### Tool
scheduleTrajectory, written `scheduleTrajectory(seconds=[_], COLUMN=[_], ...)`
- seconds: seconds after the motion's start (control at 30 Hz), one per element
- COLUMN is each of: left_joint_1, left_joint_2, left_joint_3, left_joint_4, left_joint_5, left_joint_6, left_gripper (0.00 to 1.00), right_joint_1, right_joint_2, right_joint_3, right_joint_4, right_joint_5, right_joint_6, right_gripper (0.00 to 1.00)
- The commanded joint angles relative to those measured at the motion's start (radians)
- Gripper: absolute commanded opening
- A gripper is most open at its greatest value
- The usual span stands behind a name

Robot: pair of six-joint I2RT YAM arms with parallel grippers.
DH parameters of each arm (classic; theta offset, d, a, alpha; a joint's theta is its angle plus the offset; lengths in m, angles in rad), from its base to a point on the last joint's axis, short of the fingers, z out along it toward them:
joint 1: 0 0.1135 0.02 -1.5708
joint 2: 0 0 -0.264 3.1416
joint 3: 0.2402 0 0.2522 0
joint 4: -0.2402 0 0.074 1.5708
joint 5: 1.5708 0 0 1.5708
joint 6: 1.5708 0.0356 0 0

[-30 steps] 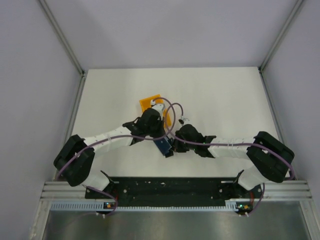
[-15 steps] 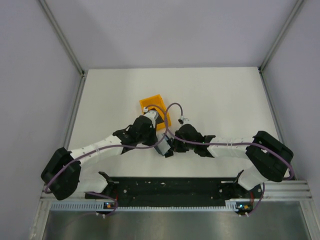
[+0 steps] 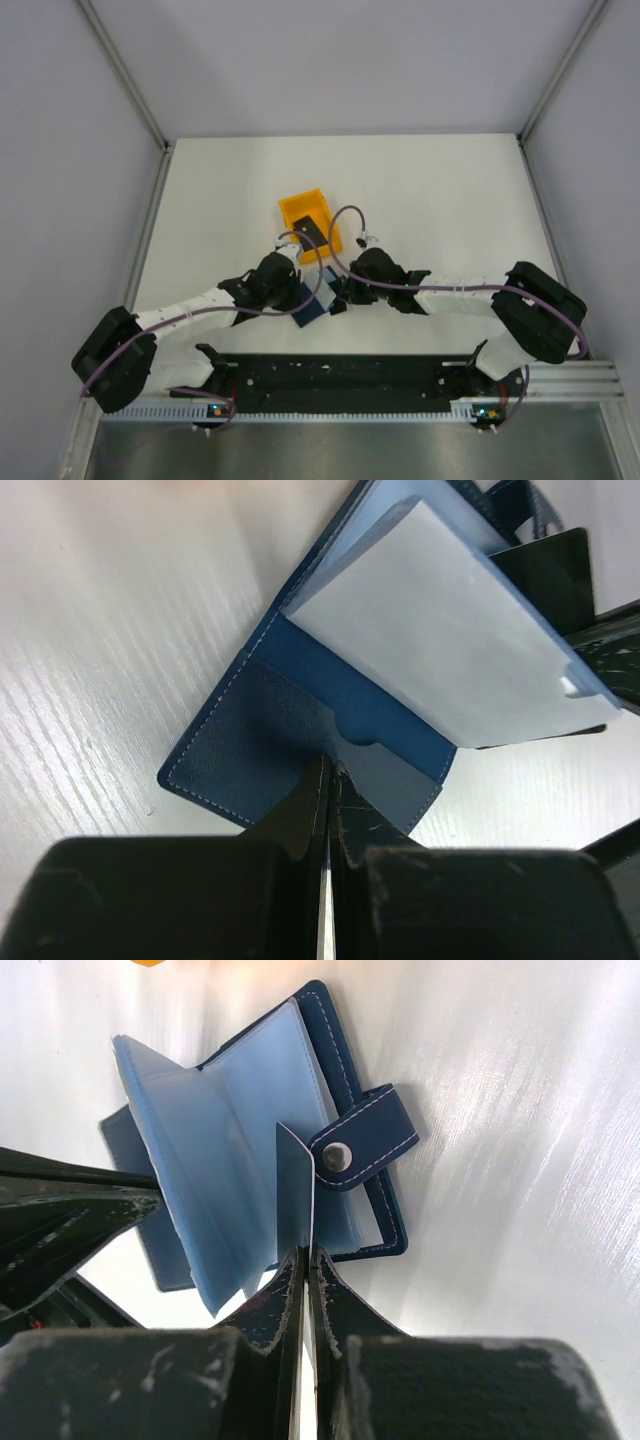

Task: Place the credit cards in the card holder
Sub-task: Turn over the card slot in the card holder.

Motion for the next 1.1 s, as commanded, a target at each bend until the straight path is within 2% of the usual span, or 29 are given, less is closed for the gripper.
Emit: scheduleTrajectory(seconds=[0.0, 0.27, 0.53, 0.67, 1.07], left_joint_1=[0.000, 0.000, 0.000, 0.000, -0.029], left_joint_2=[0.041, 0.123, 0.205, 0.253, 0.275], left_joint_3=[-0.041, -0.026, 0.040, 0.068, 0.053], left_joint_4=[0.091, 0.206, 0.248, 0.294, 0.340], left_joint_5=[0.011, 0.011, 0.011, 0.092, 0.118], left_joint_6=[-0.048, -0.067, -0.044, -0.027, -0.036], left_gripper=[0.00, 0.00, 0.00, 0.00, 0.00], right_joint_1=[0.007, 0.007, 0.007, 0.016, 0.019], right_joint_2=[0.004, -0.033, -0.080, -0.140, -0.295], right_joint_3=[-0.002, -0.031, -0.085, -0.127, -0.111], right_joint_4=[-0.083, -0.083, -0.072, -0.076, -0.204], right_joint_5=[0.036, 0.023, 0.006, 0.010, 0.105], right_joint_6=[-0.015, -0.007, 0.033, 0.060, 0.043], right_gripper=[0.00, 0.00, 0.00, 0.00, 0.00])
